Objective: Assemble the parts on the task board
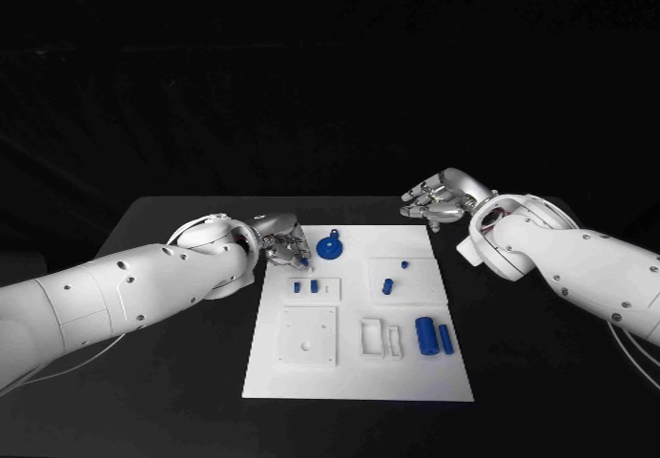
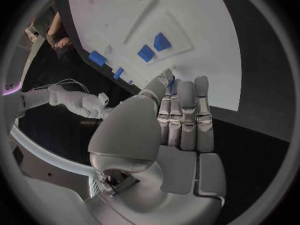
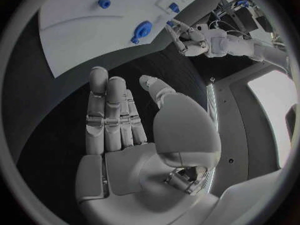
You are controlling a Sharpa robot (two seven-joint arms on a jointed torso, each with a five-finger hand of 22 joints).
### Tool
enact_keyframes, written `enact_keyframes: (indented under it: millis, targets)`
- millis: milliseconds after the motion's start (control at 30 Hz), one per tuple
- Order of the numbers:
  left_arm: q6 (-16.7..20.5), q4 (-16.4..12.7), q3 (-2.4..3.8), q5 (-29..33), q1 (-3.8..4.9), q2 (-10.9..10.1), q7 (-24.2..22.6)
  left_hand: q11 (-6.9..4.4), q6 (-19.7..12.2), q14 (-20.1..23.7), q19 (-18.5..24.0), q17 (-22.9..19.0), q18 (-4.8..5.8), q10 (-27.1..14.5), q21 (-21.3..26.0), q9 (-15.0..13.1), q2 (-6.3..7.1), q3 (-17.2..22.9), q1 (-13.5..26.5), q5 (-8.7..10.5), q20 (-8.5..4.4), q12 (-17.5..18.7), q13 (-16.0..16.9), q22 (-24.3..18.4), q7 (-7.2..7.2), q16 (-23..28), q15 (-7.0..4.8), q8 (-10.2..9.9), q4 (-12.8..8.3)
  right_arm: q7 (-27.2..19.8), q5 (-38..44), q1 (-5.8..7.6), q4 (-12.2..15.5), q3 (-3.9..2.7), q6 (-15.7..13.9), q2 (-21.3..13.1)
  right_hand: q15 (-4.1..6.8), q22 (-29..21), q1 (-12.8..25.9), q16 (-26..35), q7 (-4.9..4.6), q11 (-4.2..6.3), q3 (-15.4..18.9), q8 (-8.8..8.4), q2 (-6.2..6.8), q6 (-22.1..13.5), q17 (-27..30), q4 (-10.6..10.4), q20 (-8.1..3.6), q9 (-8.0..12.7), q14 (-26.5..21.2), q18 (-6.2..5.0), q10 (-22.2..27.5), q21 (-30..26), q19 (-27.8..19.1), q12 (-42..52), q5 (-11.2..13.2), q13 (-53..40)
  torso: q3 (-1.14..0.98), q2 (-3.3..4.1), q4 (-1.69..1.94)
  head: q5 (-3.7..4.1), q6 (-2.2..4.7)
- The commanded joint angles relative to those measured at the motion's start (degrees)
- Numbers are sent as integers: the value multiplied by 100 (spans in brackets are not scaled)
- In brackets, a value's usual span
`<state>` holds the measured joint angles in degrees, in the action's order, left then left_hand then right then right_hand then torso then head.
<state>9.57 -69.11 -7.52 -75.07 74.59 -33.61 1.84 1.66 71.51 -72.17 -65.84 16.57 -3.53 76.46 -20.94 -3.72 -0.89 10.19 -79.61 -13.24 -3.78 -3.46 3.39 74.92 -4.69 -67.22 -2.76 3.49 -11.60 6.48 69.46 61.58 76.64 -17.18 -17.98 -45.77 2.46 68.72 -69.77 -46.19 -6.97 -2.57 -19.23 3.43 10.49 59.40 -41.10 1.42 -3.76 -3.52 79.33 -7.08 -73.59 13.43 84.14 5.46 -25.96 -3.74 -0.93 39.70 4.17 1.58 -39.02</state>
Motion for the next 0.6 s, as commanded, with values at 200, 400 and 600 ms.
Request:
enact_keyframes:
  millis: [200,400,600]
  targets:
    - [67,60,-26,-35,-45,73,-93,10,-28,-2,-43,-4,-47,-47,15,-6,-17,-28,-44,27,8,10,1,127,-22,5,17,10,-2,-51,4,1,12,-3,56,0,-14,-18,19,-47,-21,-29,-4,15,9,-8,39,-33,22,-10,-30,-133,5,5,189,-36,-25,8,4,3,4,21,-15]
    - [-55,78,-51,-36,-54,90,-78,13,-34,6,-37,-7,-47,-52,16,-6,-19,-22,-47,34,10,10,1,127,-24,7,19,11,0,-51,4,1,15,-3,60,-1,-14,-18,19,-47,-21,-29,-4,15,9,-8,39,-33,22,-10,-30,-133,5,5,189,-36,-25,8,10,-4,8,29,-30]
    - [-79,95,-71,-39,-56,115,-63,17,-45,16,-28,-10,-49,-61,13,-5,-17,-17,-56,34,12,10,1,129,-27,8,23,9,-6,-53,4,1,18,-3,59,1,-14,-18,19,-47,-21,-29,-4,15,9,-8,39,-33,22,-10,-30,-133,5,5,189,-36,-25,8,11,-5,9,30,-27]
